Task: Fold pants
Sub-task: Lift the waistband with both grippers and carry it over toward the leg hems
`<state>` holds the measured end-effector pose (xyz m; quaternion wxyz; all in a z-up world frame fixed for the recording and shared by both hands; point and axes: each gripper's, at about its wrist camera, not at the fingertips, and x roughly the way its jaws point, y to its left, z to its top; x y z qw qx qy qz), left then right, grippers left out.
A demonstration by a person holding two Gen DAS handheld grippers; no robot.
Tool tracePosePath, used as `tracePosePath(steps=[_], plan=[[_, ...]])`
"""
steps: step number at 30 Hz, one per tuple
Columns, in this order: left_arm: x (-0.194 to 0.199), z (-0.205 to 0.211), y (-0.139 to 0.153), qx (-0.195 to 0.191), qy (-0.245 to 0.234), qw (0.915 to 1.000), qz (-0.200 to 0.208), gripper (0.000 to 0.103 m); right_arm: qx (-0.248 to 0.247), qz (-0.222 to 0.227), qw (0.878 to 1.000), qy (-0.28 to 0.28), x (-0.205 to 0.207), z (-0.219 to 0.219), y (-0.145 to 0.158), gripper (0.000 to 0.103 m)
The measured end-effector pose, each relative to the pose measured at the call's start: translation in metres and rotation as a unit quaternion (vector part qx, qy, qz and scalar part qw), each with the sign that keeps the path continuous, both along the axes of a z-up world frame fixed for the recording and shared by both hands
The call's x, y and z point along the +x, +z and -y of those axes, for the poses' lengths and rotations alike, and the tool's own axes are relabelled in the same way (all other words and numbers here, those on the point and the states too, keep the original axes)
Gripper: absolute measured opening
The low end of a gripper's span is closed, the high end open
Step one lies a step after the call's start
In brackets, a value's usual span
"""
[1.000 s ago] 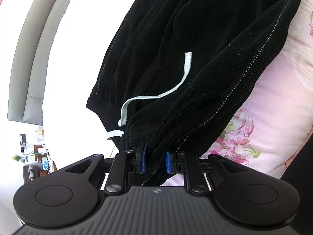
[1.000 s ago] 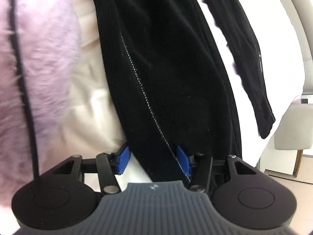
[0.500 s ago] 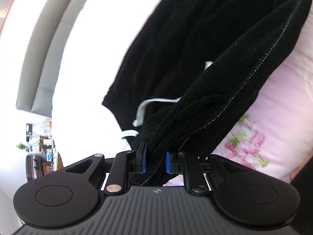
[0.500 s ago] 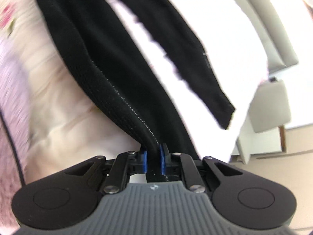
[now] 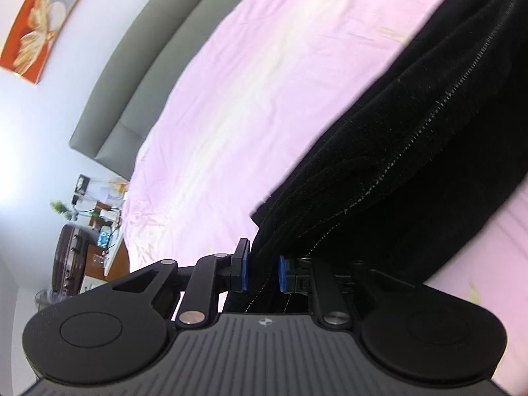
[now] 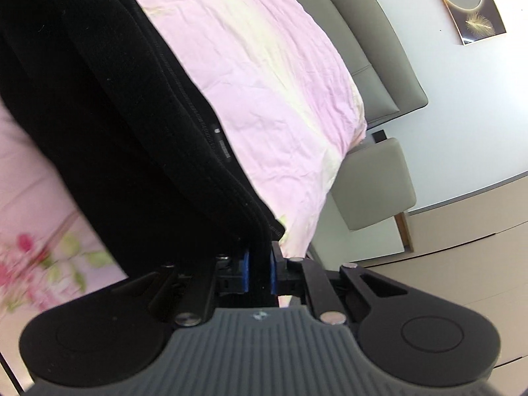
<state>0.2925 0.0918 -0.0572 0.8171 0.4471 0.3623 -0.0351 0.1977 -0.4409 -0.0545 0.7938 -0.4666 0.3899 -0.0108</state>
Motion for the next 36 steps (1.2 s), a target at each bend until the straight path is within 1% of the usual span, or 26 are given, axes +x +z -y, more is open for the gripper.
tracePosePath(steps=[3, 5, 7, 10, 14, 18, 20, 22, 25, 27, 29, 31, 33, 34, 36], plan=[[0.032, 0.007, -0.004, 0.000, 0.020, 0.9998, 0.004, 0.019, -0.004, 0.006, 1.000, -0.018, 0.037, 0.001, -0.009, 0.004], [0.052, 0.011, -0.010, 0.010, 0.030, 0.9995, 0.002, 0.019, -0.003, 0.009, 0.999, -0.033, 0.064, 0.001, -0.019, 0.004], [0.072, 0.014, -0.021, 0.022, 0.035, 0.9991, -0.003, 0.019, -0.005, 0.008, 0.999, -0.042, 0.089, -0.001, -0.030, 0.004], [0.101, 0.014, -0.041, 0.026, 0.049, 0.9983, -0.017, 0.019, 0.002, -0.001, 0.998, -0.059, 0.129, -0.001, -0.049, 0.004], [0.130, 0.012, -0.076, 0.030, 0.067, 0.9964, -0.043, 0.020, 0.016, -0.040, 0.996, -0.073, 0.171, -0.003, -0.083, 0.004], [0.144, 0.009, -0.110, 0.033, 0.077, 0.9940, -0.070, 0.020, 0.017, -0.091, 0.993, -0.077, 0.194, -0.005, -0.123, 0.005], [0.147, 0.007, -0.118, 0.030, 0.079, 0.9940, -0.070, 0.020, 0.019, -0.104, 0.992, -0.076, 0.200, -0.004, -0.139, 0.005], [0.147, 0.004, -0.119, 0.021, 0.084, 0.9941, -0.066, 0.020, 0.024, -0.106, 0.991, -0.079, 0.200, -0.003, -0.148, 0.005], [0.136, 0.008, -0.109, 0.007, 0.089, 0.9948, -0.050, 0.020, 0.020, -0.099, 0.992, -0.078, 0.196, -0.004, -0.149, 0.005], [0.126, 0.001, -0.093, -0.012, 0.092, 0.9950, -0.036, 0.019, 0.020, -0.085, 0.993, -0.077, 0.193, -0.002, -0.136, 0.004], [0.122, -0.007, -0.072, -0.032, 0.095, 0.9947, -0.025, 0.019, 0.030, -0.072, 0.994, -0.077, 0.187, -0.001, -0.114, 0.004], [0.124, -0.012, -0.051, -0.055, 0.111, 0.9921, -0.022, 0.020, 0.038, -0.063, 0.994, -0.078, 0.188, -0.002, -0.094, 0.004], [0.133, -0.017, -0.039, -0.076, 0.136, 0.9875, -0.023, 0.020, 0.037, -0.051, 0.995, -0.081, 0.198, -0.003, -0.084, 0.004], [0.136, -0.018, -0.037, -0.079, 0.144, 0.9862, -0.023, 0.020, 0.035, -0.045, 0.995, -0.084, 0.203, -0.004, -0.082, 0.004], [0.145, -0.015, -0.046, -0.063, 0.148, 0.9863, -0.037, 0.020, 0.035, -0.046, 0.994, -0.093, 0.217, -0.007, -0.085, 0.004]])
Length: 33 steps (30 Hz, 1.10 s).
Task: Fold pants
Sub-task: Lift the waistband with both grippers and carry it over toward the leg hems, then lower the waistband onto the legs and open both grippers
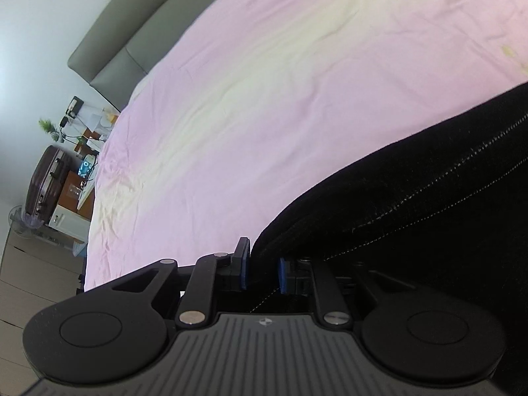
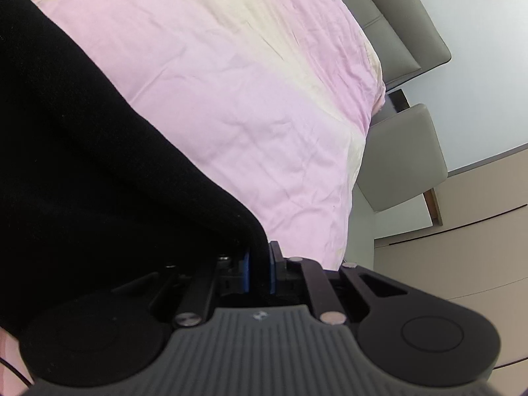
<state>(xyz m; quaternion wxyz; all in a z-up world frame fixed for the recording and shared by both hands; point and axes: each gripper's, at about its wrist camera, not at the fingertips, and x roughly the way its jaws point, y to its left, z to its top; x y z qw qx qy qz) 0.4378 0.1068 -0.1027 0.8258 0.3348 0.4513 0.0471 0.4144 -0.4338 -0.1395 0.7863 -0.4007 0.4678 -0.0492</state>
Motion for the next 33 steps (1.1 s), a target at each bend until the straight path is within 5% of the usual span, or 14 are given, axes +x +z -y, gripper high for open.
tracePosePath(steps=[4, 6, 8, 14, 16, 22, 29, 33], plan=[[0.007, 0.019, -0.041, 0.017, -0.001, 0.9996, -0.023, 0.024, -0.006, -0.048, 0.999, -0.014, 0.024, -0.005, -0.040, 0.006], [0.011, 0.016, -0.047, 0.011, 0.005, 0.9997, -0.019, 0.031, -0.012, -0.069, 0.997, -0.028, 0.029, -0.005, -0.062, 0.016], [0.013, 0.010, -0.042, -0.014, 0.011, 0.9997, -0.018, 0.033, -0.024, -0.072, 0.997, -0.032, 0.033, 0.003, -0.073, 0.036], [0.022, -0.013, -0.006, -0.125, 0.070, 0.9895, 0.019, 0.057, 0.024, -0.039, 0.996, -0.074, 0.021, 0.030, -0.037, 0.063], [0.019, -0.013, 0.010, -0.126, 0.083, 0.9859, 0.072, 0.060, 0.038, -0.033, 0.994, -0.095, 0.014, 0.042, -0.025, 0.064], [0.003, -0.018, 0.042, -0.130, 0.074, 0.9873, 0.055, 0.062, 0.074, -0.027, 0.988, -0.129, -0.019, 0.066, -0.002, 0.066], [-0.036, -0.043, 0.043, -0.137, 0.094, 0.9858, 0.024, 0.068, 0.192, 0.006, 0.955, -0.226, -0.060, 0.112, 0.026, 0.066], [-0.053, -0.049, 0.024, -0.136, 0.112, 0.9844, -0.001, 0.068, 0.269, 0.041, 0.915, -0.297, -0.086, 0.148, 0.040, 0.065]])
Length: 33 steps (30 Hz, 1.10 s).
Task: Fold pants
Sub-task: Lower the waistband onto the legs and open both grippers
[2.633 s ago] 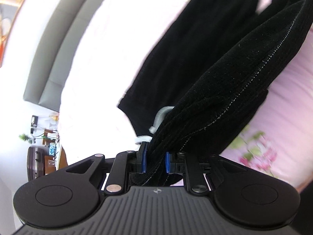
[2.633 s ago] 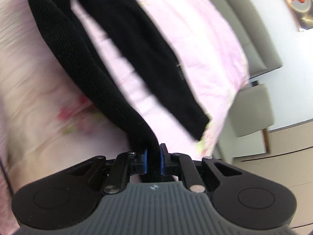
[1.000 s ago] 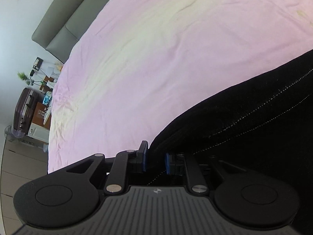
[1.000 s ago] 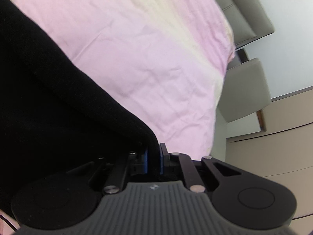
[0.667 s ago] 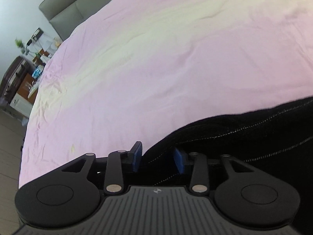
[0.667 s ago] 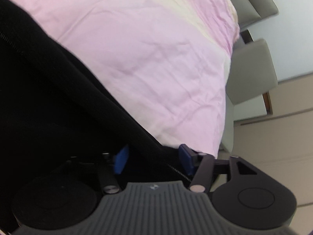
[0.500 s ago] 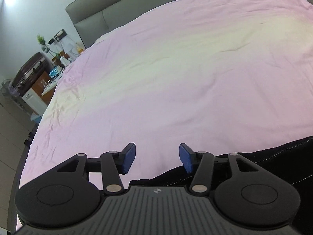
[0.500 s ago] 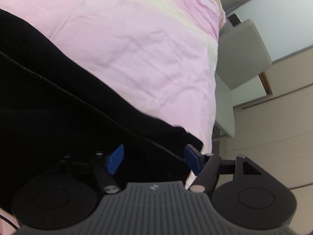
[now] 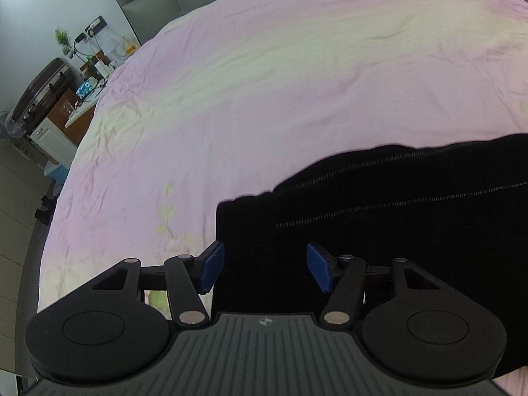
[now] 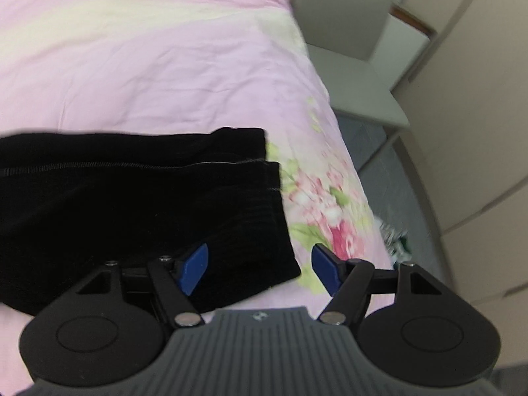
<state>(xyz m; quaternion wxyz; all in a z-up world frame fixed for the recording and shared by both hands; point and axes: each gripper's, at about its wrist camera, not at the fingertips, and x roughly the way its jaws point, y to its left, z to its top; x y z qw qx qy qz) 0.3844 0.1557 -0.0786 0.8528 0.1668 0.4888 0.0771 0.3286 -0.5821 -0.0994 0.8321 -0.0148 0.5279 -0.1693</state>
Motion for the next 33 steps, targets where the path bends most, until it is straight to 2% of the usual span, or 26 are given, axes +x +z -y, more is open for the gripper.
tracePosePath(steps=[6, 9, 10, 13, 14, 15, 16, 17, 19, 21, 23, 25, 28, 30, 33], plan=[[-0.012, -0.004, -0.020, -0.014, 0.038, 0.9990, -0.017, 0.067, 0.099, 0.040, 0.991, -0.076, -0.013, 0.030, -0.012, 0.061], [-0.013, 0.002, -0.026, 0.002, 0.042, 0.9990, -0.018, 0.066, 0.153, 0.058, 0.979, -0.118, -0.009, 0.038, -0.033, 0.053], [-0.012, 0.004, -0.028, 0.007, 0.044, 0.9988, -0.019, 0.066, 0.165, 0.064, 0.976, -0.130, -0.007, 0.041, -0.040, 0.048], [-0.010, 0.007, -0.030, 0.016, 0.048, 0.9985, -0.021, 0.065, 0.187, 0.095, 0.962, -0.175, -0.006, 0.051, -0.054, 0.042], [-0.009, 0.008, -0.030, 0.019, 0.050, 0.9983, -0.023, 0.065, 0.190, 0.106, 0.957, -0.194, -0.007, 0.054, -0.055, 0.028], [-0.008, 0.009, -0.030, 0.021, 0.051, 0.9982, -0.023, 0.064, 0.186, 0.109, 0.954, -0.207, -0.008, 0.054, -0.054, 0.027], [-0.008, 0.010, -0.030, 0.022, 0.050, 0.9982, -0.023, 0.064, 0.179, 0.108, 0.957, -0.201, -0.007, 0.051, -0.051, 0.019], [-0.008, 0.010, -0.029, 0.023, 0.049, 0.9983, -0.023, 0.062, 0.161, 0.108, 0.965, -0.178, -0.006, 0.044, -0.044, 0.014], [-0.009, 0.011, -0.029, 0.027, 0.048, 0.9983, -0.021, 0.060, 0.115, 0.121, 0.978, -0.128, -0.006, 0.027, -0.022, 0.011], [-0.010, 0.012, -0.029, 0.029, 0.048, 0.9982, -0.020, 0.057, 0.079, 0.133, 0.983, -0.103, -0.010, 0.021, 0.001, 0.009], [-0.012, 0.013, -0.026, 0.025, 0.047, 0.9985, -0.014, 0.056, 0.064, 0.135, 0.984, -0.101, -0.014, 0.027, 0.012, 0.008], [-0.014, 0.014, -0.026, 0.017, 0.042, 0.9989, -0.009, 0.056, 0.055, 0.116, 0.985, -0.112, -0.018, 0.039, 0.005, 0.008], [-0.011, 0.018, -0.029, 0.027, 0.040, 0.9988, -0.010, 0.056, 0.071, 0.085, 0.983, -0.145, -0.025, 0.052, -0.032, 0.008], [-0.006, 0.019, -0.032, 0.032, 0.044, 0.9984, -0.012, 0.056, 0.058, 0.092, 0.986, -0.130, -0.028, 0.049, -0.049, 0.009], [0.000, 0.019, -0.034, 0.034, 0.052, 0.9980, -0.014, 0.055, 0.058, 0.103, 0.986, -0.116, -0.030, 0.050, -0.053, 0.013]])
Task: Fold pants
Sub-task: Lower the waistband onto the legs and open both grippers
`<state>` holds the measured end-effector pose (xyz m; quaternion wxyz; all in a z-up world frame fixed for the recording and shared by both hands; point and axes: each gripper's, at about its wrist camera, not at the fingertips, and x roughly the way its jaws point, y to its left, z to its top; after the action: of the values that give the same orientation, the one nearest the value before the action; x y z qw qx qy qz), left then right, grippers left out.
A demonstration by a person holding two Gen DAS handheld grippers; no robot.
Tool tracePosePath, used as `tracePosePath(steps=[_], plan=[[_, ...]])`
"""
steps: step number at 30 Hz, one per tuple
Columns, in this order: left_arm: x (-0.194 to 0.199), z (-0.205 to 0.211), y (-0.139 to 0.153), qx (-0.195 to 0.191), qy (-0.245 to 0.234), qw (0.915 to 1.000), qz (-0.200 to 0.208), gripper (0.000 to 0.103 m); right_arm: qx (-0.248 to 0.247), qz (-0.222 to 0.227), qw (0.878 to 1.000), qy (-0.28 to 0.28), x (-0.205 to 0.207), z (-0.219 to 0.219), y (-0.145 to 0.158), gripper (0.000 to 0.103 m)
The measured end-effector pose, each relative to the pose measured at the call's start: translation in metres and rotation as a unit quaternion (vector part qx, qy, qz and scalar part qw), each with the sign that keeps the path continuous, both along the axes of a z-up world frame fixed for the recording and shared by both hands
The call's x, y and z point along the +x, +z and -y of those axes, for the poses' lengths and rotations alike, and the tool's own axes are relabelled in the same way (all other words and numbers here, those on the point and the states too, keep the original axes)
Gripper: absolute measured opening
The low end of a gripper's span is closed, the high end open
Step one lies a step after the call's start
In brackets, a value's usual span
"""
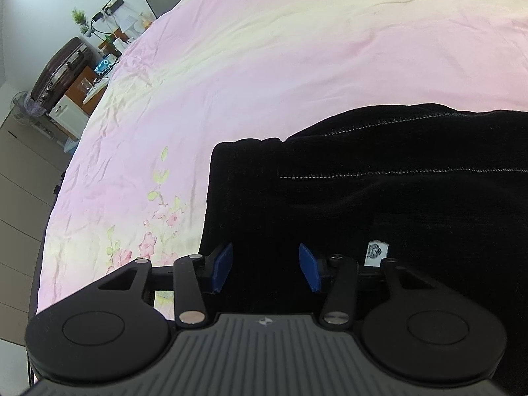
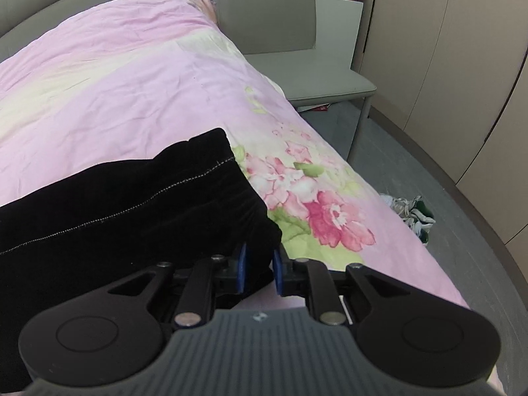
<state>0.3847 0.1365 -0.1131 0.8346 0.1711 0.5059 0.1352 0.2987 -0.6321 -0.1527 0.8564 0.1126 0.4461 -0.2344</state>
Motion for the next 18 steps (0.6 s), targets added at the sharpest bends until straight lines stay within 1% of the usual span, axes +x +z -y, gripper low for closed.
tracePosePath(steps=[1, 2, 3, 8, 12, 14, 15, 16, 18], plan=[[0.001, -0.001, -0.001, -0.001, 0.003, 1.0000, 0.000, 0.054, 0.009, 0.000, 1.000, -0.001, 0.000, 0.003, 0.002, 0.015], [0.001, -0.003, -0.001, -0.001, 0.003, 1.0000, -0.001, 0.053, 0.012, -0.001, 1.000, 0.003, -0.001, 0.004, 0.005, 0.021], [-0.001, -0.003, 0.000, 0.000, 0.001, 1.0000, 0.000, 0.051, 0.010, -0.004, 1.000, 0.007, -0.001, 0.004, 0.009, 0.024], [-0.018, -0.019, 0.026, -0.033, -0.009, 0.9988, 0.034, 0.051, -0.022, -0.011, 0.998, 0.051, -0.007, -0.016, 0.032, 0.038], [-0.032, -0.040, 0.048, -0.077, -0.025, 0.9956, 0.047, 0.054, -0.017, -0.008, 0.996, 0.087, -0.004, -0.048, 0.040, 0.039], [-0.037, -0.048, 0.052, -0.106, -0.029, 0.9925, 0.053, 0.056, -0.011, -0.009, 0.993, 0.115, 0.002, -0.073, 0.040, 0.039], [-0.039, -0.050, 0.052, -0.115, -0.032, 0.9915, 0.053, 0.057, -0.008, -0.012, 0.991, 0.130, 0.006, -0.086, 0.040, 0.039], [-0.039, -0.052, 0.050, -0.119, -0.037, 0.9908, 0.054, 0.057, -0.007, -0.016, 0.989, 0.144, 0.011, -0.099, 0.038, 0.039], [-0.034, -0.051, 0.045, -0.110, -0.043, 0.9916, 0.054, 0.059, -0.009, -0.026, 0.985, 0.171, 0.021, -0.128, 0.034, 0.039]])
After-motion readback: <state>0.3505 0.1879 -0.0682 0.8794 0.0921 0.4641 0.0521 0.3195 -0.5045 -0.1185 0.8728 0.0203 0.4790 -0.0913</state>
